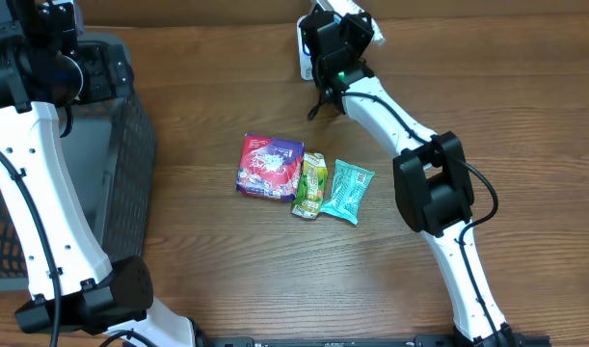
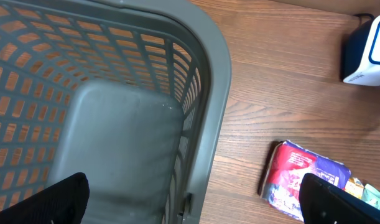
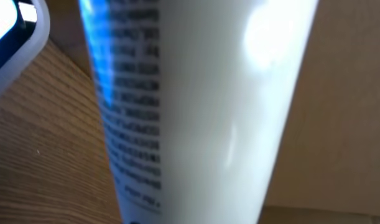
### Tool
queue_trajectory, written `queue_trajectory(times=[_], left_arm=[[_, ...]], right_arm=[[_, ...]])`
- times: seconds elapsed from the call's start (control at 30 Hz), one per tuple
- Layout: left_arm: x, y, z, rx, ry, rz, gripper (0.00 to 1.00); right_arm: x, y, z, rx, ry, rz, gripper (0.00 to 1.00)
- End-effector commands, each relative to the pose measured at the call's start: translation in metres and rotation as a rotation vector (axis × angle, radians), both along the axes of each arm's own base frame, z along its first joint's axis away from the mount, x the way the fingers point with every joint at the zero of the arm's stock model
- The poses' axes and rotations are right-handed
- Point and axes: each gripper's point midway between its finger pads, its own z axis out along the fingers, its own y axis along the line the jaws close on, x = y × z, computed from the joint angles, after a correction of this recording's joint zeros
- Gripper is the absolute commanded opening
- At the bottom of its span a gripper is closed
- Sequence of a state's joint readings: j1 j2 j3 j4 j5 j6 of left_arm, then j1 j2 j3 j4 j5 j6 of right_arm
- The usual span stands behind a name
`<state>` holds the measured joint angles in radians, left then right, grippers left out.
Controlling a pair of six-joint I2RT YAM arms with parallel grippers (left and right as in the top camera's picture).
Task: Scan the item barcode
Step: 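Hold the white tube in front of the white scanner, then carry the tube right and lay it down on the table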
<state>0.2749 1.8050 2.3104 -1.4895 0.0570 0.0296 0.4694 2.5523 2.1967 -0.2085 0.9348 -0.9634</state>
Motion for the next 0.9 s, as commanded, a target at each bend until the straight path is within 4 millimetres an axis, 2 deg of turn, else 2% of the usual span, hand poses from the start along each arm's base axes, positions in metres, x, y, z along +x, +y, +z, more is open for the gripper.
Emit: queue_trajectory(times=[0.0,0.23,0.5,0.63,0.77,0.8,0.87], left_arm=[[0.0,-0.006,0.003,0.002,-0.01,-0.028,1.0],[0.0,-0.005,0.003,0.002,-0.01,-0.028,1.0],[0.0,-0.006,0.003,0.002,-0.01,-0.028,0.99],[0.0,-0.006,0.003,0.002,-0.01,-0.028,0.99],[0.0,-0.006,0.003,0.002,-0.01,-0.028,1.0],[0.0,-0.006,0.003,0.002,-0.011,-0.028,0.99],[0.0,-0.006,0.003,0.002,-0.01,-0.028,1.0]], right_arm=[[0.0,0.006,0.026,-0.011,-0.036,0.012,0.04],[-0.013,0.026,-0.001,-0.024,0.095,0.087,0.04],[-0.021,0.04,0.001,0.016,0.062,0.067,0.04],[-0.029,0.053,0.015,0.088,0.03,0.071,0.04],[-0.057,0.078,0.045,0.26,0.103,0.17,0.04],[-0.075,0.086,0.062,0.35,0.155,0.22,0.04],[-0.095,0.091,0.086,0.475,0.186,0.248,0.04]])
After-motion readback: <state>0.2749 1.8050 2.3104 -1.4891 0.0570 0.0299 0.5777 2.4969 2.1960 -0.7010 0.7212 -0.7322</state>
